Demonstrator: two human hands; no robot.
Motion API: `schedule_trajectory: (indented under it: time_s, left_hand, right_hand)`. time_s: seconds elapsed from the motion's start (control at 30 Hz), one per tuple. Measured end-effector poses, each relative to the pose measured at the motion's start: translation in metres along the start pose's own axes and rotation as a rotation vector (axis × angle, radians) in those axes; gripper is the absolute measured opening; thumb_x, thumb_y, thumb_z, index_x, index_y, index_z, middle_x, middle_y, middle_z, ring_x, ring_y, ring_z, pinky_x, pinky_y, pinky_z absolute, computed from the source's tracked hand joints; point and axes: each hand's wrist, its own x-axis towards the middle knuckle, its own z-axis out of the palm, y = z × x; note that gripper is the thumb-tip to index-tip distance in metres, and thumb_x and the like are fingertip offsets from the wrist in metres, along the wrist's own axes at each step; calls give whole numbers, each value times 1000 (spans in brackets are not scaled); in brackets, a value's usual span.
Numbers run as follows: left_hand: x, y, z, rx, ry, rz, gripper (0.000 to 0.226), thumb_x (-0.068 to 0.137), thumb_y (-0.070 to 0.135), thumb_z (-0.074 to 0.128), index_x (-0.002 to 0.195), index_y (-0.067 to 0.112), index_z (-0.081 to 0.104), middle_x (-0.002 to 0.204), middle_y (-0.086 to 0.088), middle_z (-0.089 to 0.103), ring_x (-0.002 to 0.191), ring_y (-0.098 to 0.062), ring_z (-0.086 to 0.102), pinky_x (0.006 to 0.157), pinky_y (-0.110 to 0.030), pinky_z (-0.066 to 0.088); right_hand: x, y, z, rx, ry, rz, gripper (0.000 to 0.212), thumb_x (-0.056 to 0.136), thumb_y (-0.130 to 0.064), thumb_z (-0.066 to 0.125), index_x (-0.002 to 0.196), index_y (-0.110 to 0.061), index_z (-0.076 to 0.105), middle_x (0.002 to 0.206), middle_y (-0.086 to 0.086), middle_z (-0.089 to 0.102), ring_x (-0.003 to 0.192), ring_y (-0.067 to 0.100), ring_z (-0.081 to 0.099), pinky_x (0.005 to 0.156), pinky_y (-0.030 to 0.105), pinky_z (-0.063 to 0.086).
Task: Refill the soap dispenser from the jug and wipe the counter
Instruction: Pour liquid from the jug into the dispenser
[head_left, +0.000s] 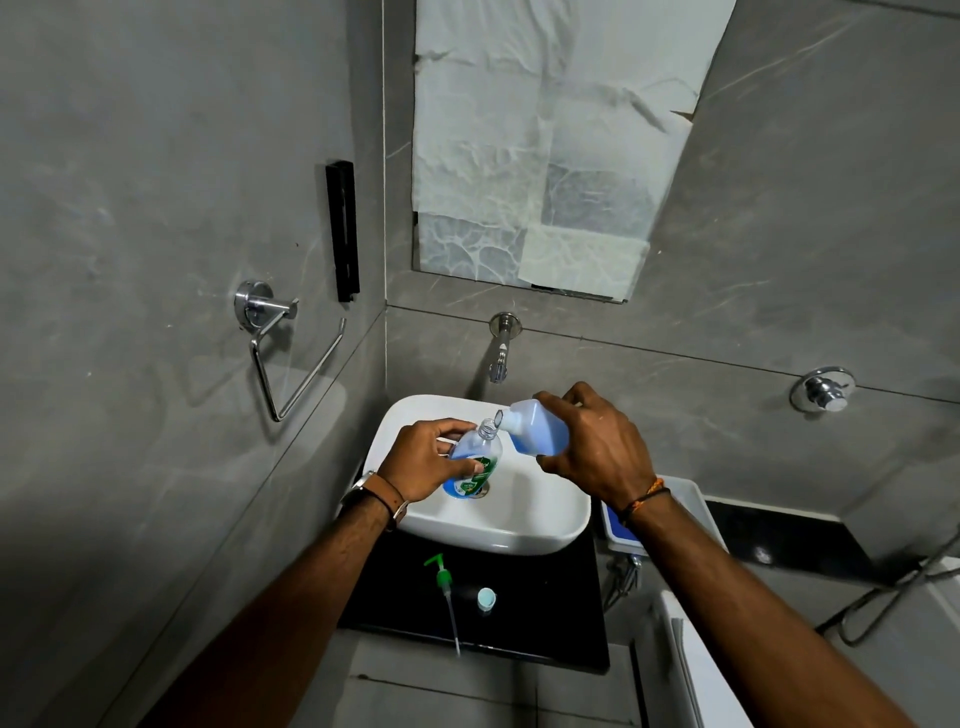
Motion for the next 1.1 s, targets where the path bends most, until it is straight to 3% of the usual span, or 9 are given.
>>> schedule_trajectory:
  time_s: [0.47,0.9,1.1]
  left_hand:
    - [-9,-20,11,37,-34,-48,55,68,16,89,119,15,67,112,-6,75,99,-22,73,90,-48,60]
    - [-12,-25,14,-7,-25,-58,58,66,30,89,118,17,65,114,-6,73,101,-25,72,92,-49,59]
    - [-13,-27,18,-18,-11,-74,56,65,28,90,116,21,66,111,-4,74,97,-22,74,89,-47,60]
  right_hand:
    - [-5,-7,6,-107,-95,-60,79,62,-37,84,136,-38,57,112,1,57,89,31,62,69,36,50]
    - [-1,-12,3,-149,-88,-94,75,66,-34,83,137,-37,58,112,2,59,89,30,61,73,37,50]
    - [-1,-12,3,-165,-99,-104,74,67,-35,83,137,-37,58,112,2,59,88,29,62,73,37,50]
